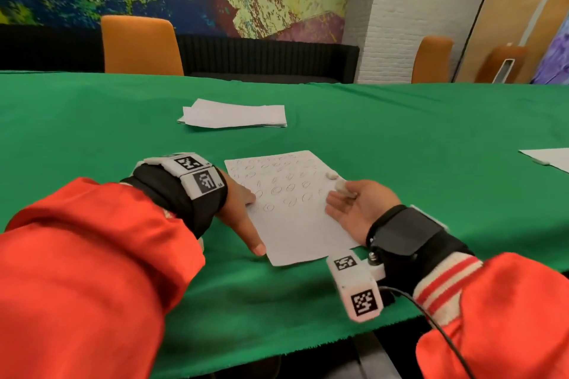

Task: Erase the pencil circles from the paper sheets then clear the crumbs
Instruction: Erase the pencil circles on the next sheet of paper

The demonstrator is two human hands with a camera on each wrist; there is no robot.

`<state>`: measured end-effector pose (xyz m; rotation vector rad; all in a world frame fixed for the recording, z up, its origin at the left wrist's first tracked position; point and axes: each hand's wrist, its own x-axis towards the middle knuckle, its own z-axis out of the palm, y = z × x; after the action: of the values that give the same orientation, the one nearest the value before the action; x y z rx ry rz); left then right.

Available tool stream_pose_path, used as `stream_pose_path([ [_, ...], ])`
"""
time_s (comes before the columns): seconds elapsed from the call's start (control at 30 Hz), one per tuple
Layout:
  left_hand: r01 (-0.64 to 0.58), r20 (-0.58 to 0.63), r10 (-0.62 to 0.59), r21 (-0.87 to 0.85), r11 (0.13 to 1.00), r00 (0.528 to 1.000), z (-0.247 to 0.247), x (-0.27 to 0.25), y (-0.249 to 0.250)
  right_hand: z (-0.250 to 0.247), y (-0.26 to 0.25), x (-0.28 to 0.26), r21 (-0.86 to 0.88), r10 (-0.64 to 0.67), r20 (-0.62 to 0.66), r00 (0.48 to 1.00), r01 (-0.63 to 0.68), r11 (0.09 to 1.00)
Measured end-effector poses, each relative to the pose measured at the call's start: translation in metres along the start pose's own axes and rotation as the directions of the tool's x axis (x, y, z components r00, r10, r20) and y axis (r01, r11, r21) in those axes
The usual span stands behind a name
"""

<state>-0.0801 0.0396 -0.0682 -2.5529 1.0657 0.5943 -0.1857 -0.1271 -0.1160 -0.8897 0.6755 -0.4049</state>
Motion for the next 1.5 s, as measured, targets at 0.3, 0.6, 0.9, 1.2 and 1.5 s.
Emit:
stream_pose_path([
  [0.3,0.009,0.017,-0.008,-0.064,0.998,1.0,-0.005,0.007,-0.008,-0.03,-0.073,0.004,-0.35,-0.204,-0.05,0.978,0.175,0.92],
  [0.6,-0.046,-0.059,0.045,-0.011,0.999,0.997,-0.06,0.02,0.011,-0.001,-0.107,0.01,-0.941,-0.211,0.326,0.922,0.294,-0.167],
  [0.9,-0.121,-0.048,0.125,0.086,0.989,0.991,-0.069,0.079,0.047,0.02,-0.106,0.052,-0.775,-0.039,0.4,0.916,0.315,-0.548],
  [1.2,-0.174,0.041,0.17,0.122,0.977,0.985,-0.053,0.091,0.031,0.015,-0.094,0.05,-0.74,0.015,0.505,0.863,0.442,-0.507],
  [1.5,-0.136,-0.032,0.143,0.15,0.979,0.989,-0.04,0.068,0.019,0.036,-0.074,0.034,-0.682,0.069,0.559,0.827,0.505,-0.53],
])
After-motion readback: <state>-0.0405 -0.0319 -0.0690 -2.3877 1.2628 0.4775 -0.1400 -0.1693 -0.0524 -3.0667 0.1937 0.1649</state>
